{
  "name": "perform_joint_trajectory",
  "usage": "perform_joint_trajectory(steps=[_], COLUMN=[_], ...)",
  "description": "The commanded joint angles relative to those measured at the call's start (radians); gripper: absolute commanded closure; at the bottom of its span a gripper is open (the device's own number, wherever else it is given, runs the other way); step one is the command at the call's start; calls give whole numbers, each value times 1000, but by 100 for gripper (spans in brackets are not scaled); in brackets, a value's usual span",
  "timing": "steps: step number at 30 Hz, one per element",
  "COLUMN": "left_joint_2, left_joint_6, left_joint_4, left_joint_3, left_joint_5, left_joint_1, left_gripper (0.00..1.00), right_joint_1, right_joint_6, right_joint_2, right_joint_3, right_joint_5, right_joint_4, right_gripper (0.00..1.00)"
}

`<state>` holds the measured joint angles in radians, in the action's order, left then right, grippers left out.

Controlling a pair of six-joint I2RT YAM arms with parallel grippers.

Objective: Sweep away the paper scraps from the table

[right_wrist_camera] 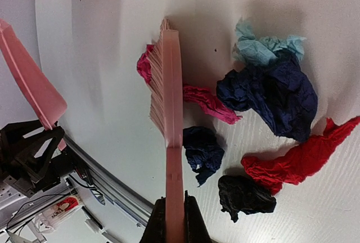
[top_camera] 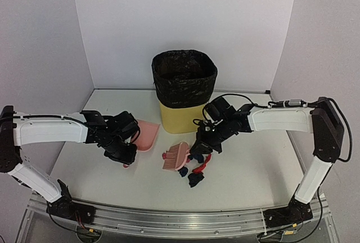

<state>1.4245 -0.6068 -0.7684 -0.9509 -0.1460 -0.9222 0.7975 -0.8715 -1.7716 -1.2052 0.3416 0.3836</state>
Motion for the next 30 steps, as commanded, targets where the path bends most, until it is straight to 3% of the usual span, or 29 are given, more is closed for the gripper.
perform_joint_trajectory(steps=[1,8,16,24,30], left_joint_2=[62,69,158,234,265], left_joint_6=[44,93,164,213,258], left_joint_4=[-109,-133,-174,-265,-292], left_joint_3=[-61,-70,-96,-165,-192], left_joint_5=[28,119,204,182,167], left_joint_1=[-3,-3,-41,-129,-135], left_gripper=[100,100,100,100,100], right_joint_1=[5,4,1,-26,-58], right_joint_6=[-12,17,80,86,173], right_joint_2=[102,207,307,397,428], right_joint_3=[57,94,-19,-37,-93], right_joint_5=[-56,-61,-1,-50,-28], right_joint_4=[114,176,210,387,683], right_gripper=[100,100,100,100,100])
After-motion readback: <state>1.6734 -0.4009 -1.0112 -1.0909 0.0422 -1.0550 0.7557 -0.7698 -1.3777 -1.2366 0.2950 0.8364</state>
